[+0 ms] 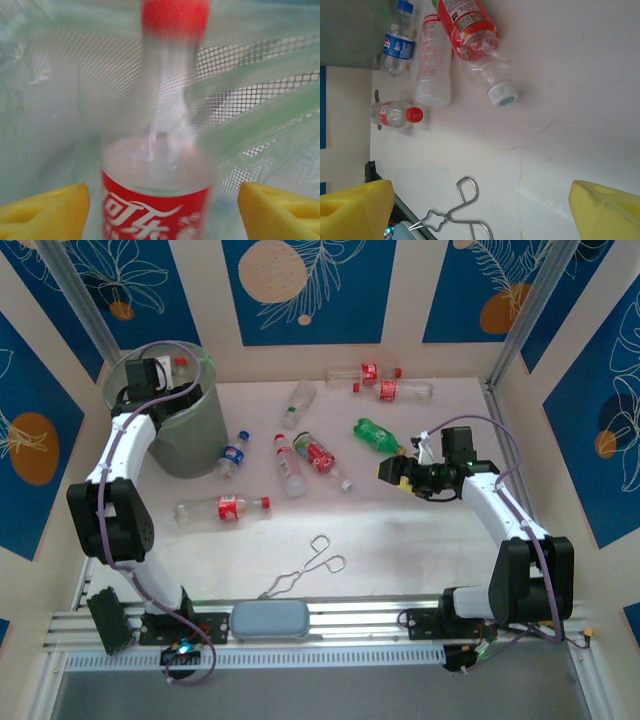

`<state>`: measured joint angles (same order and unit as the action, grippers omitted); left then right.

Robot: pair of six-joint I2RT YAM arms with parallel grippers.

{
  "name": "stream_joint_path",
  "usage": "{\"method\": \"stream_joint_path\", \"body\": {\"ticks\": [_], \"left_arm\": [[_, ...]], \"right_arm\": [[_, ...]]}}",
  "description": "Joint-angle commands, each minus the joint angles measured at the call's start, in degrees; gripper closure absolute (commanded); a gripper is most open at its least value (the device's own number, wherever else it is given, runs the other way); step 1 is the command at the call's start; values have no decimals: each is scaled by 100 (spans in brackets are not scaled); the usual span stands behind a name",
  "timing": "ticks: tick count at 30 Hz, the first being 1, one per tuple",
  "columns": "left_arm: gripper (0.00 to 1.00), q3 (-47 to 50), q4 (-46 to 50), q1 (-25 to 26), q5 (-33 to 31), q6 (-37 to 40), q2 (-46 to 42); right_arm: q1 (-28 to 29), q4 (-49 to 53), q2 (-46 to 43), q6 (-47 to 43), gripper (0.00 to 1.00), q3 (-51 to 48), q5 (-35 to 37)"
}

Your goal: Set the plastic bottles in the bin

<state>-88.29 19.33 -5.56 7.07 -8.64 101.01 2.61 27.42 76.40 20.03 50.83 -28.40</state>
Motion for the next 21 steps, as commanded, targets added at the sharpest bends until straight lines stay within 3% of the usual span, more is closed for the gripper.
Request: {"method": "stream_joint_path", "body": {"ticks": [1, 10, 21], "left_arm": [[19, -160, 126, 29, 98, 35, -1], [16, -370, 377, 29, 67, 117, -163], [13, -932, 1187, 29, -429, 327, -683]], "right_arm": [[29, 17, 17, -50, 9, -69, 10], [41, 129, -90, -34, 10, 157, 404], [393, 815, 757, -845, 10, 1635, 2895]]}}
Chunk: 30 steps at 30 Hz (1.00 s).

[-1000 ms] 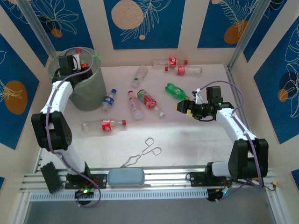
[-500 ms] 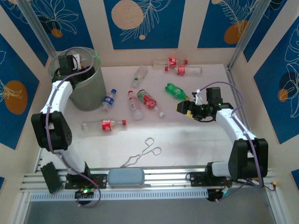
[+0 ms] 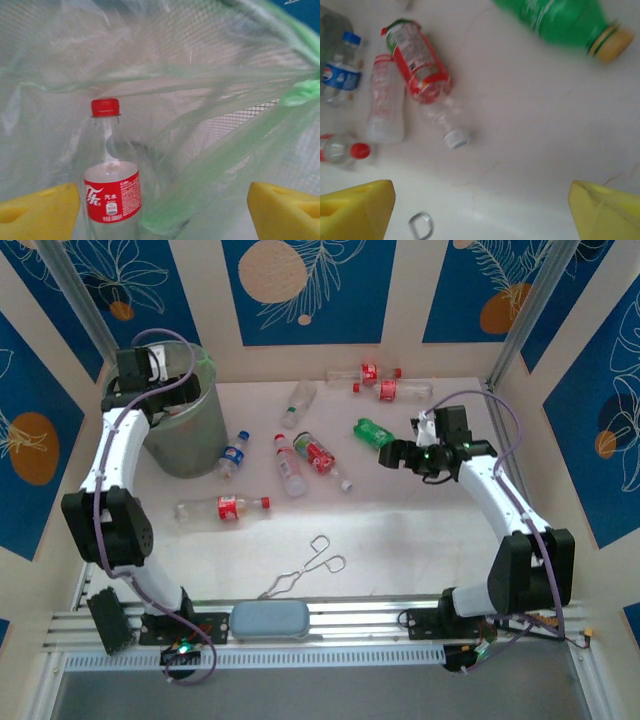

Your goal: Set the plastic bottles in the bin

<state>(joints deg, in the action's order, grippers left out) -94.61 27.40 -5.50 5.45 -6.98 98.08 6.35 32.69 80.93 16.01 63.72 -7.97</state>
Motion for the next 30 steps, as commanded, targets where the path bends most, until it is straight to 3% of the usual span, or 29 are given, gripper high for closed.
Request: {"method": "stream_joint_path", "body": {"ticks": [1, 6, 10, 15, 19, 24, 30], "left_arm": [[13, -342, 486, 24, -349, 183, -478], [12, -437, 897, 40, -515, 224, -1046], [11, -26, 883, 202, -375, -79, -1872], [11, 899, 522, 968, -273, -506, -2849], [10, 1609, 265, 1699, -238, -959, -3350], [10, 2575, -301, 2315, -20, -1791, -3734], [10, 3796, -1367, 2886, 389, -2853, -3770]], "right_arm": [[7, 303, 431, -546, 9, 479, 971], [-55, 327, 1194, -1069, 4, 1193, 1531], [-18, 227, 1869, -1447, 0, 1706, 1468], [78, 223, 2712, -1741, 1, 2336, 1190], [232, 457, 3325, -2007, 1, 2806, 1426], [257, 701, 3925, -1926, 0, 3268, 1263], [437, 714, 4397, -2049, 0, 3436, 1588]]}}
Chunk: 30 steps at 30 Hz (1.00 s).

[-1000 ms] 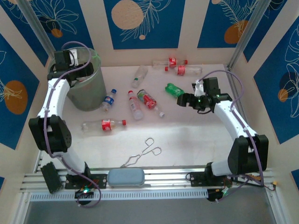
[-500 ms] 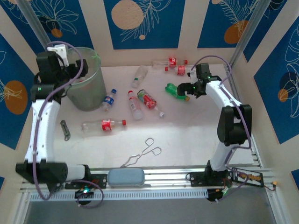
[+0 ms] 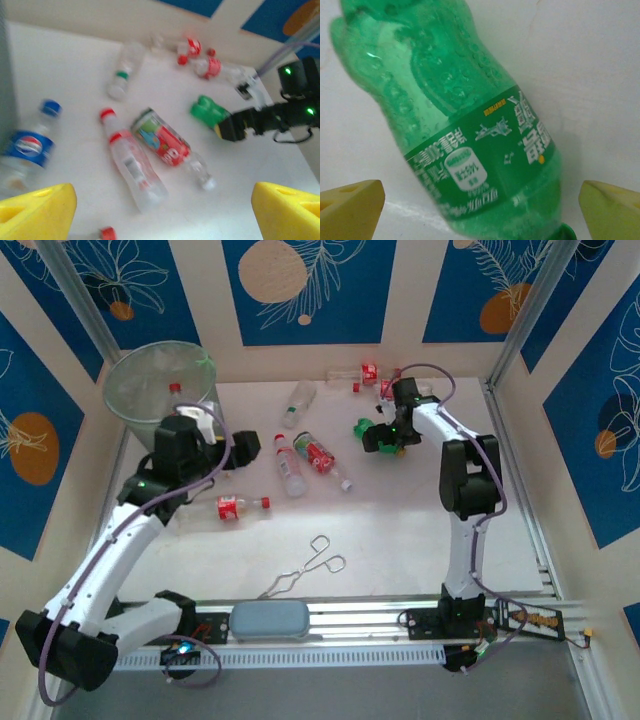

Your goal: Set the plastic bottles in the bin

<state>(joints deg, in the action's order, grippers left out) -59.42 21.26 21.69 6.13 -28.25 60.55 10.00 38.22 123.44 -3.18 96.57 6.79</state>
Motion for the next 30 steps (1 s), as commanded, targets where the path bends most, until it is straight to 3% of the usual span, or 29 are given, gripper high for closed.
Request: {"method": "stream_joint_path", "body": {"ticks": [1, 6, 8, 16, 23, 30], "left_arm": [[10, 377, -868, 249, 351, -818, 44], [10, 630, -1255, 566, 437, -1030, 176], [9, 710, -1401, 575, 501, -1108, 172], [9, 809, -2106, 571, 898, -1603, 463], [10, 724, -2659, 581, 1114, -1981, 834], [10, 553, -3043, 714, 1210, -2225, 1328]], "right_arm": [[81, 145, 190, -110, 1, 151, 134], [48, 109, 270, 58, 11, 98, 92], [31, 56, 247, 72, 19, 12, 29], [72, -303, -274, -60, 32, -508, 184], [2, -475, -1023, 33, 36, -934, -48], [50, -890, -2272, 265, 36, -1993, -648]]}}
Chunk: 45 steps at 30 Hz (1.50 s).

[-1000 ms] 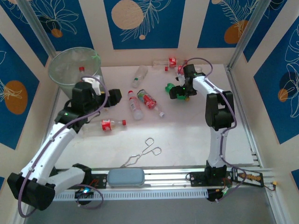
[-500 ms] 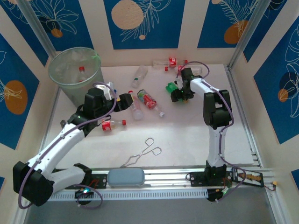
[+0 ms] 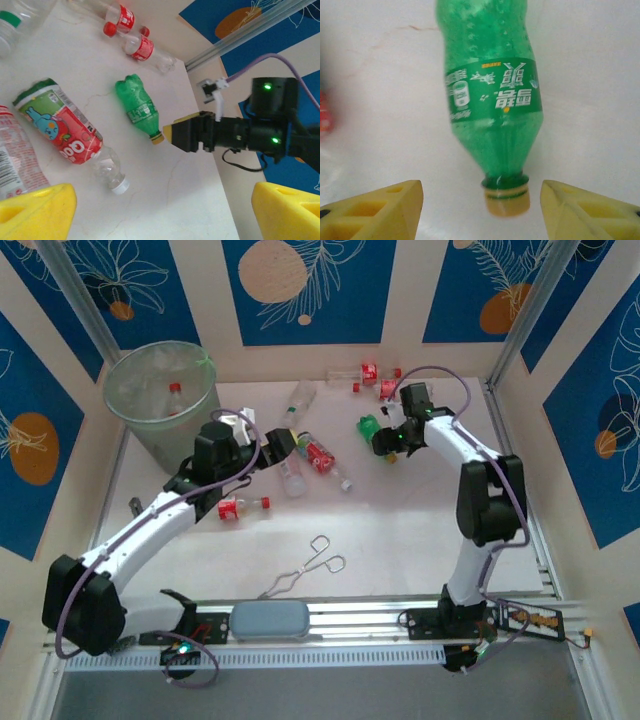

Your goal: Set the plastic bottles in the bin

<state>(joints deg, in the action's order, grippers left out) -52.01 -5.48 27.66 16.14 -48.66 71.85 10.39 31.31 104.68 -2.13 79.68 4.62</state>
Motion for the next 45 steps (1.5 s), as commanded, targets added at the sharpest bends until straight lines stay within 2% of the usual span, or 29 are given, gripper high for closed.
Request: {"method": "stream_joint_path", "body": {"ticks": [1, 5, 8, 12, 18, 22, 24, 30, 36, 41, 45], "left_arm": [[9, -219, -405, 150, 201, -191, 275], [9, -344, -473, 209, 188, -178, 489], [9, -405, -507, 213, 179, -169, 537], [9, -390, -413, 222, 131, -136, 449], [9, -294, -325, 222, 14, -38, 307], [9, -319, -406, 220, 68, -42, 432], [9, -357, -466, 219, 116, -69, 515], [9, -397, -896, 215, 284, -303, 746], [10, -483, -1096, 221, 328, -435, 959], [10, -610, -1396, 230, 403, -664, 1293], [10, -754, -1806, 281, 501, -925, 1685]], "right_arm": [[15, -219, -498, 186, 36, -381, -353], [-20, 171, -110, 244, 28, 65, 139], [18, 274, 495, 240, 20, 484, 129], [50, 266, 1208, 316, 16, 1007, 332], [116, 396, 1901, 308, 17, 1607, 378], [147, 317, 2005, 288, 25, 1639, 359], [140, 288, 1971, 275, 32, 1607, 339], [79, 249, 1656, 189, 42, 1399, 120], [16, 242, 1140, 165, 43, 1039, 34], [-68, 111, 259, 356, 45, 390, -461], [-37, -206, -679, 656, 45, -495, -1372]]}}
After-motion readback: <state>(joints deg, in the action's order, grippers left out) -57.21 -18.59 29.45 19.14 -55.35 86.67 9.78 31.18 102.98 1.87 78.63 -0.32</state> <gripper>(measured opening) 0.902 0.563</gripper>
